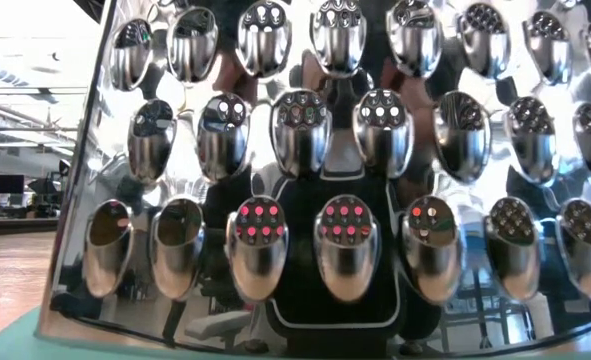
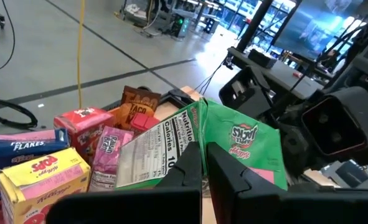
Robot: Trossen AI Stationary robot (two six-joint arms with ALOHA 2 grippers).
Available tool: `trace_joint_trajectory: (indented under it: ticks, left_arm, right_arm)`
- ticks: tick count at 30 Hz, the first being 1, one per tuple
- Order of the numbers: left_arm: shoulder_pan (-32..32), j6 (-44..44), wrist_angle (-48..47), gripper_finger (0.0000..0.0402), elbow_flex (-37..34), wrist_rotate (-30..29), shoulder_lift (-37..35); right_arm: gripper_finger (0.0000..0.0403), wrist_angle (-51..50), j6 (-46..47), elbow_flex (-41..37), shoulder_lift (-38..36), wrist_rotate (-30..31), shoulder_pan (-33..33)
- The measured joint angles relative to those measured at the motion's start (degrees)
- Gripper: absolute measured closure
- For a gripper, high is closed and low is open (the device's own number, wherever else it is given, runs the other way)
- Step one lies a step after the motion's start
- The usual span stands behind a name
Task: Pick & Place Kitchen Items
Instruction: Put the green cereal box into the pink bin
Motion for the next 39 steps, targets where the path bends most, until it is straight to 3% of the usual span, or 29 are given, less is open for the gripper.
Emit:
trace_joint_trajectory:
  ticks: [5,8,16,18,32,35,39]
  left_arm:
    - [-0.24,0.02,0.44,0.0401,0.0,0.12,-0.04]
    - [-0.59,0.06,0.59,0.0401,0.02,-0.14,-0.04]
    - [-0.74,0.27,-0.19,0.0401,0.02,-0.04,-0.07]
    - [-0.76,1.31,-0.59,0.04,0.02,0.07,-0.07]
    - [-0.04,15.64,-9.43,0.0399,0.09,1.31,-3.72]
    - [0.08,18.51,-11.57,0.0399,0.07,-1.4,-5.6]
    - [0.08,19.84,-16.1,0.0399,0.07,-10.0,-8.39]
  right_arm:
    - [0.0142,0.13,0.79,1.18,-0.09,3.12,0.05]
    - [0.0163,0.19,1.53,1.19,-0.09,3.61,-0.05]
    - [0.0315,-0.28,4.15,1.19,-0.09,4.25,-0.08]
    - [0.0335,-0.45,3.95,1.19,-0.09,4.28,-0.08]
    - [0.0333,-6.44,8.86,1.43,-0.92,2.47,-0.54]
    - [0.0337,-7.18,9.31,1.29,-1.18,4.3,-0.74]
    - [0.0337,-10.35,11.31,1.19,-1.05,4.16,-1.43]
